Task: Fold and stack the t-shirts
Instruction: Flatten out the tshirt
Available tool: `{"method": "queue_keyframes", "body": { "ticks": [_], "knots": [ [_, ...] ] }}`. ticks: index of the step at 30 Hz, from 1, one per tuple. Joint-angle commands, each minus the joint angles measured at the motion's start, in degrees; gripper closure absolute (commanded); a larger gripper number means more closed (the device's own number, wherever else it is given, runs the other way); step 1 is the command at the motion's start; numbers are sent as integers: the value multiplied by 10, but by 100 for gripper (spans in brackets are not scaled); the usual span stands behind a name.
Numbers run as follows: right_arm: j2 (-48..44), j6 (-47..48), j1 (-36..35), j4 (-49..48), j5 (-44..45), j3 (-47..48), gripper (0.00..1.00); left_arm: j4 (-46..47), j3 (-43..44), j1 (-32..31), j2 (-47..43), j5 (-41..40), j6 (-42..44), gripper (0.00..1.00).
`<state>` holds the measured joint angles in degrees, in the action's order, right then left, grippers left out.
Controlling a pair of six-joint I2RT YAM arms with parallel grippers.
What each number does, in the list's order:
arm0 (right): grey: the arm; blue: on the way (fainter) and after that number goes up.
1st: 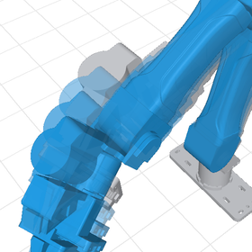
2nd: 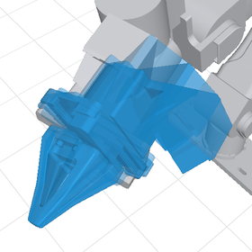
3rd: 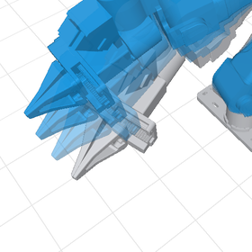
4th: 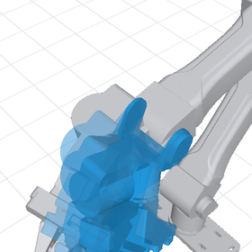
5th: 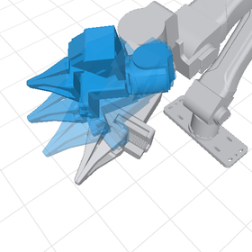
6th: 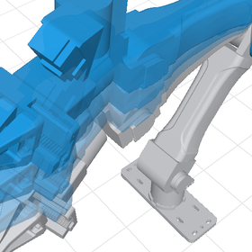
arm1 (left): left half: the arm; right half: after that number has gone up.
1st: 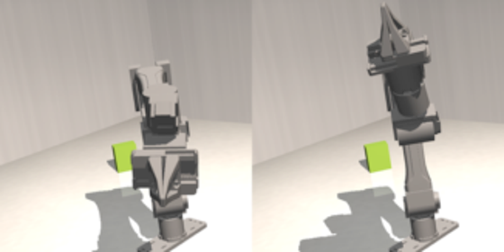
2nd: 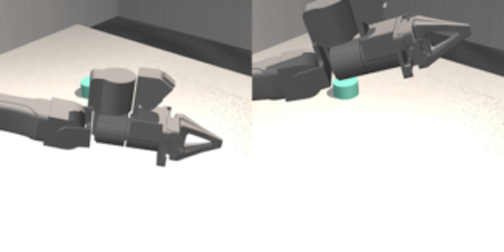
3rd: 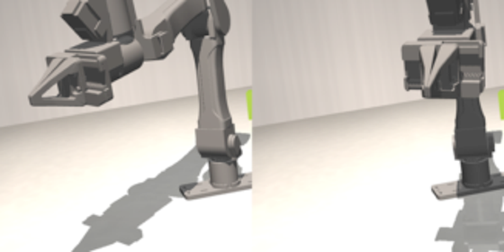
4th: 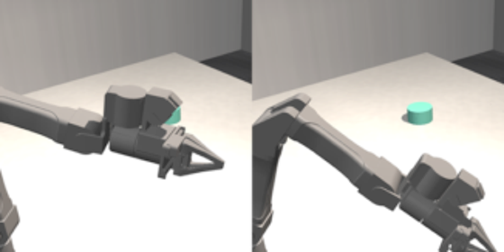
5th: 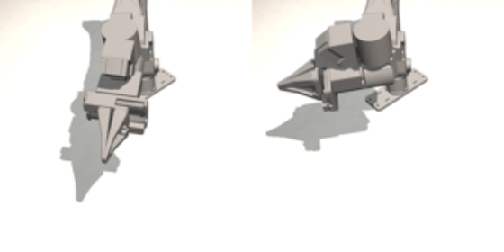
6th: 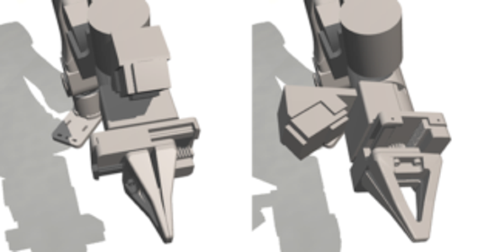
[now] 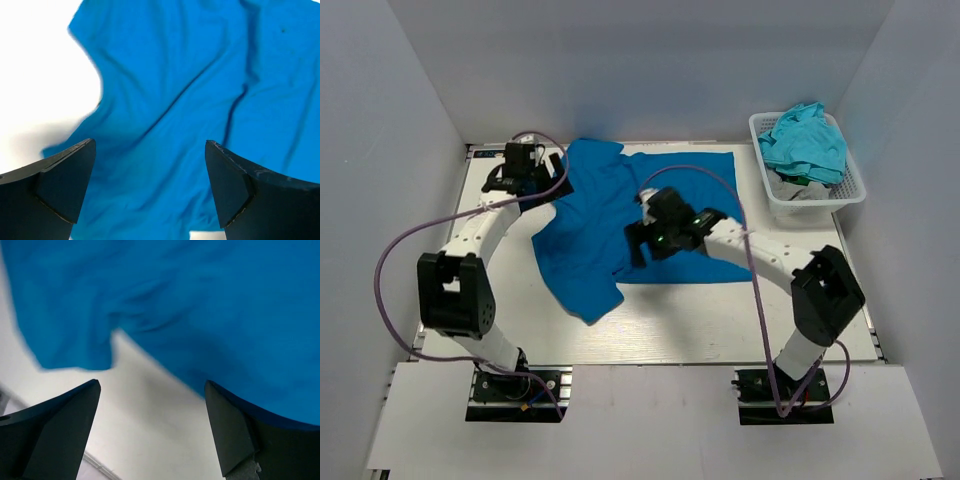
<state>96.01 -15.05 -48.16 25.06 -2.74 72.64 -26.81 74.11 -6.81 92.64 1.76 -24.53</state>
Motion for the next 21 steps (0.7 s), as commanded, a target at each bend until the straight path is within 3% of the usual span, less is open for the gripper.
{"method": "queue_keyframes", "body": {
  "ticks": [1, 5, 9, 12, 16, 21],
  "knots": [
    [-17, -14, 81, 32, 59, 2, 10, -1, 54, -4, 63, 52, 16, 0],
    [9, 16, 162, 30, 57, 21, 10, 4, 118, -4, 153, 78, 16, 0],
    [57, 22, 218, 27, 34, 65, 10, -49, 227, 1, 254, 83, 37, 0],
    [116, 25, 254, 25, 1, 106, 10, -77, 257, 1, 307, 89, 46, 0],
    [178, 20, 296, 23, -41, 146, 10, -77, 233, 7, 320, 76, 52, 0],
    [206, 16, 318, 9, -61, 123, 10, -59, 180, 12, 314, -17, 63, 0]
  ]
}}
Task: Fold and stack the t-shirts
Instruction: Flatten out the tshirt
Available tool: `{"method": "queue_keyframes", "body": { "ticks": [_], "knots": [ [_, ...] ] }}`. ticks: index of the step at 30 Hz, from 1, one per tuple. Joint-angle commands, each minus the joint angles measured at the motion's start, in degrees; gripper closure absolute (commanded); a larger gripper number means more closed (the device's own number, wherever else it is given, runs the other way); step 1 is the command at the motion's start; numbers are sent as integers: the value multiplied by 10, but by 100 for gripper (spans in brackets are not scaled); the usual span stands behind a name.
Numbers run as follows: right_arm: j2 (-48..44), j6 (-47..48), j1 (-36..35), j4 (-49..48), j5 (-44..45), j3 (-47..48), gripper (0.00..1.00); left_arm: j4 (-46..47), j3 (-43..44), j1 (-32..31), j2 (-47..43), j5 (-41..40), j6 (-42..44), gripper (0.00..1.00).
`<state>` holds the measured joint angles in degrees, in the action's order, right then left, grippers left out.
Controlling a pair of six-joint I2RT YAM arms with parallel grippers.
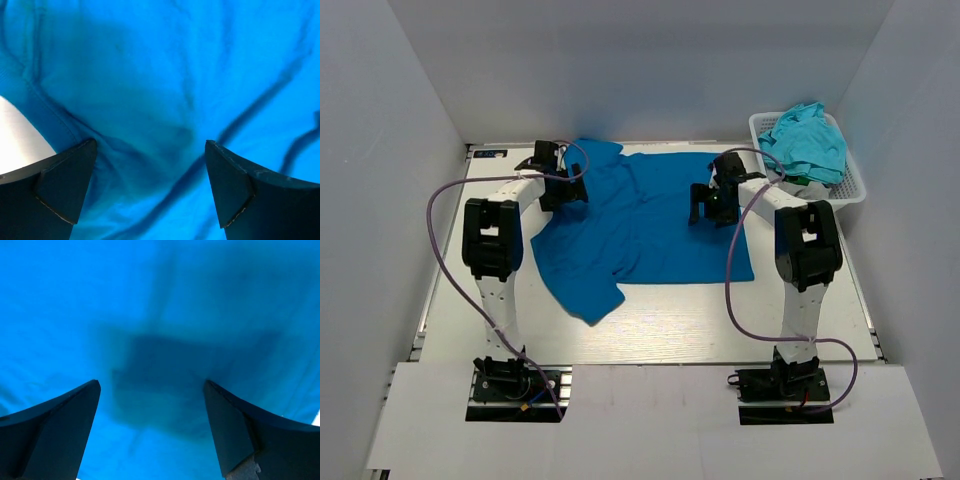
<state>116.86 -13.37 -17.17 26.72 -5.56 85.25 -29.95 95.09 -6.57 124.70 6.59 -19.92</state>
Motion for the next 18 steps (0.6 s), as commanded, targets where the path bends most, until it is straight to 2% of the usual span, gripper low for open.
{"method": "queue_keyframes", "body": {
  "ticks": [1, 4, 6, 11, 12, 18],
  "knots": [
    [0, 3, 9, -15, -34, -14, 10, -27, -25, 9, 8, -84, 26, 0],
    [14, 8, 18, -11, -21, -25, 10, -49, 21, 21, 31, -126, 50, 0],
    [22, -1, 26, -4, -9, -26, 10, -35, 35, 29, 39, -127, 65, 0],
    [36, -25, 39, -4, 29, -18, 10, -17, 60, 50, 50, -60, 108, 0],
    [38, -20, 43, -5, 29, -14, 10, -12, 69, 50, 50, -22, 124, 0],
    [35, 34, 34, 8, -24, 50, 10, -15, 120, 50, 45, 45, 146, 0]
  ]
}}
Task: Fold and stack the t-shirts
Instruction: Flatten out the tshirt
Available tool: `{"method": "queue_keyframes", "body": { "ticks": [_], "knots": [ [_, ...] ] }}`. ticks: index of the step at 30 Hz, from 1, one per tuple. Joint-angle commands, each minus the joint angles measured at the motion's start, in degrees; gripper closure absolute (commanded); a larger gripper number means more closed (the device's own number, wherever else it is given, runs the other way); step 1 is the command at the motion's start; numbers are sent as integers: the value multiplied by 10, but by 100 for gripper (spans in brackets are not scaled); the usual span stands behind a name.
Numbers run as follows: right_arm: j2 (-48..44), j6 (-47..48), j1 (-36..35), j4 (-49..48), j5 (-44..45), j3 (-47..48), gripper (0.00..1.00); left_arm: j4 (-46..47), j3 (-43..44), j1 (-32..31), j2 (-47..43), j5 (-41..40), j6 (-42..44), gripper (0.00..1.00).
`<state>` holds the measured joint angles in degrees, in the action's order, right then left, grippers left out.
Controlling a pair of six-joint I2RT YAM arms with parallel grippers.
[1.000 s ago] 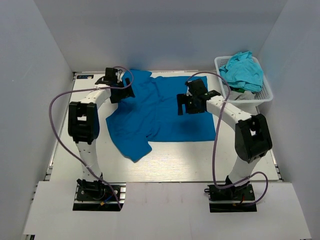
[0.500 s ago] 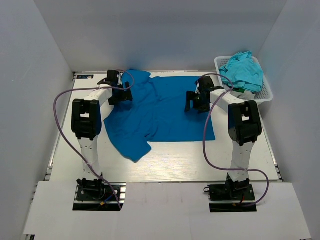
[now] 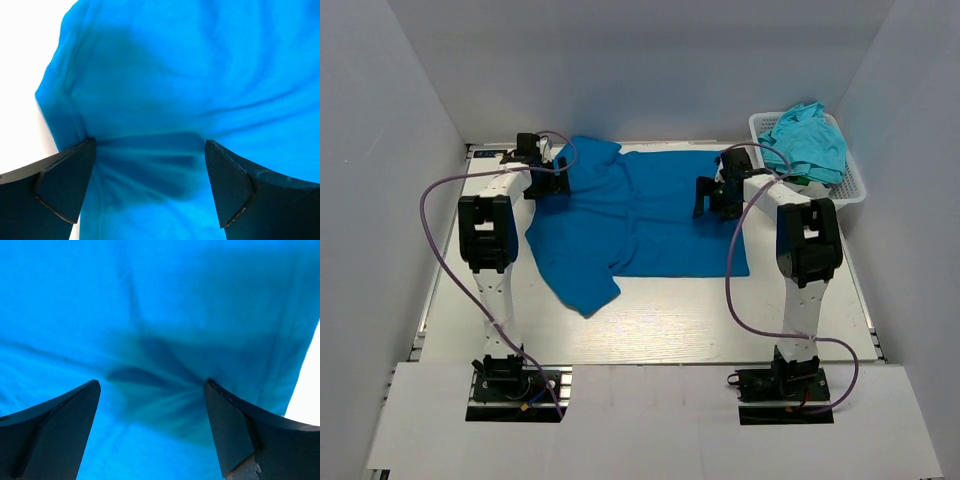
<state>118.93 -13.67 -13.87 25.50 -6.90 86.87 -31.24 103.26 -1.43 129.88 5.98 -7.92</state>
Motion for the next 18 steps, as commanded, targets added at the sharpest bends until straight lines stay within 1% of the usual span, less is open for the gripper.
{"method": "queue_keyframes", "body": {
  "ticks": [1, 2, 5, 6, 7, 8, 9, 10, 11, 12, 13, 14, 15, 16, 17, 18],
  "knots": [
    [9, 43, 0, 21, -21, 41, 10, -10, 50, -2, -7, 59, 26, 0],
    [-12, 45, -4, 18, -22, 54, 10, -32, 75, -2, -7, 59, 26, 0],
    [-65, 44, -10, 15, -11, 58, 10, -64, 87, -2, -44, 59, 5, 0],
    [-87, 43, -11, 15, -2, 54, 10, -64, 79, -2, -59, 59, -1, 0],
    [-99, 38, -12, 14, 2, 49, 10, -64, 53, -2, -96, 59, -9, 0],
    [-112, 22, -12, 14, 5, 23, 10, -64, 34, -2, -117, 65, -23, 0],
    [-147, 15, -13, 13, 10, 11, 10, -64, 13, -8, -140, 65, -32, 0],
    [-162, 6, -12, 15, 22, -2, 10, -64, -35, -9, -164, 65, -41, 0],
    [-175, -32, -12, 14, 28, -50, 10, -64, -61, -15, -214, 65, -55, 0],
    [-216, -49, -10, 15, 49, -68, 10, -64, -115, -15, -240, 65, -71, 0],
    [-229, -63, -8, 17, 66, -86, 10, -69, -146, -20, -265, 74, -89, 0],
    [-259, -85, -6, 17, 91, -142, 10, -69, -180, -20, -292, 74, -112, 0],
    [-274, -106, -7, 17, 104, -164, 10, -77, -212, -20, -321, 69, -172, 0],
    [-304, -115, -5, 11, 122, -185, 10, -77, -285, -20, -380, 69, -200, 0],
    [-339, -135, -3, 4, 135, -243, 10, -60, -324, -20, -411, 89, -215, 0],
    [-354, -147, -1, 6, 148, -259, 10, -46, -356, -25, -441, 118, -220, 0]
  ]
}}
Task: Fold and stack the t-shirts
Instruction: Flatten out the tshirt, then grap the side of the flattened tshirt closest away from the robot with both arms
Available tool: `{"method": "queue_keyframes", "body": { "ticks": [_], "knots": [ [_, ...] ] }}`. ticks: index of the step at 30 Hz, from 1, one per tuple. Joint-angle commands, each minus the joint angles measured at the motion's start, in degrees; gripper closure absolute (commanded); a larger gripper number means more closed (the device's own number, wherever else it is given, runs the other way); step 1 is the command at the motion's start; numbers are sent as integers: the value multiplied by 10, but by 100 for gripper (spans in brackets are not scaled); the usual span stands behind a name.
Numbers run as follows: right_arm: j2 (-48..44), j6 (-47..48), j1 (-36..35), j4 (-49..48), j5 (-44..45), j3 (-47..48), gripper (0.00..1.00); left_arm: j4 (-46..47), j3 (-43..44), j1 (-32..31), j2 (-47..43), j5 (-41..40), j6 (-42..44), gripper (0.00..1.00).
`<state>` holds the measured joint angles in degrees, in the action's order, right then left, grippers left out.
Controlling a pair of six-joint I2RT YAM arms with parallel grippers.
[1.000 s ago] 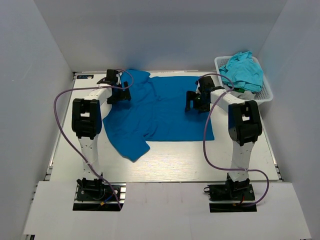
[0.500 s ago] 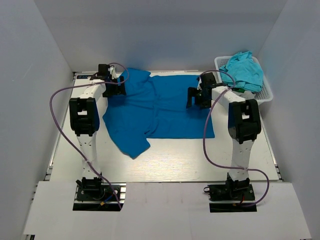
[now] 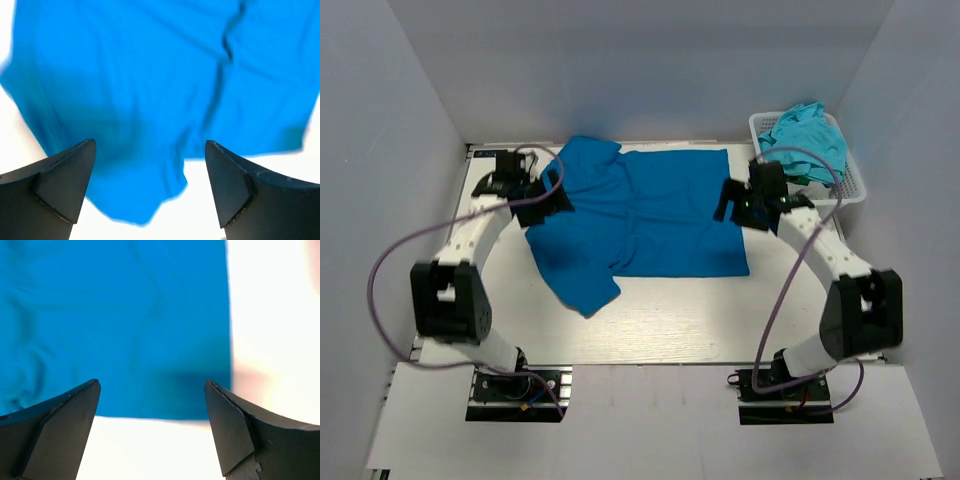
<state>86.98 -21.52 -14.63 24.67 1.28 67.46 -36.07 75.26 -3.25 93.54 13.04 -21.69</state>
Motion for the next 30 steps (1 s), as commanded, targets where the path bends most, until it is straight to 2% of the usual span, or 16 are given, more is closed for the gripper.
{"method": "queue_keyframes", "body": {
  "ticks": [1, 4, 5, 10, 14, 17, 20, 26, 27, 30],
  "knots": [
    [-74, -71, 10, 16, 71, -94, 10, -8, -118, -12, -128, 48, -90, 0],
    [-116, -83, 17, 23, 105, -154, 10, -58, -203, -19, -206, 40, -95, 0],
    [-121, -85, 23, 34, 119, -164, 10, -63, -229, -25, -258, 40, -95, 0],
    [-137, -93, 38, 37, 116, -195, 10, -73, -373, -37, -350, 89, -114, 0],
    [-139, -78, 43, 9, 60, -212, 10, -26, -433, -55, -343, 111, -147, 0],
    [-125, -81, 43, -5, 56, -222, 10, -14, -438, -62, -315, 68, -162, 0],
    [-102, -86, 48, -1, 55, -223, 10, 10, -449, -67, -294, 74, -167, 0],
    [-67, -95, 51, -14, 52, -232, 12, 85, -492, -86, -275, 69, -194, 16],
    [-61, -99, 53, -17, 49, -233, 14, 93, -499, -91, -270, 74, -194, 22],
    [-45, -100, 54, -19, 42, -234, 16, 100, -499, -102, -257, 81, -194, 31]
  ]
}}
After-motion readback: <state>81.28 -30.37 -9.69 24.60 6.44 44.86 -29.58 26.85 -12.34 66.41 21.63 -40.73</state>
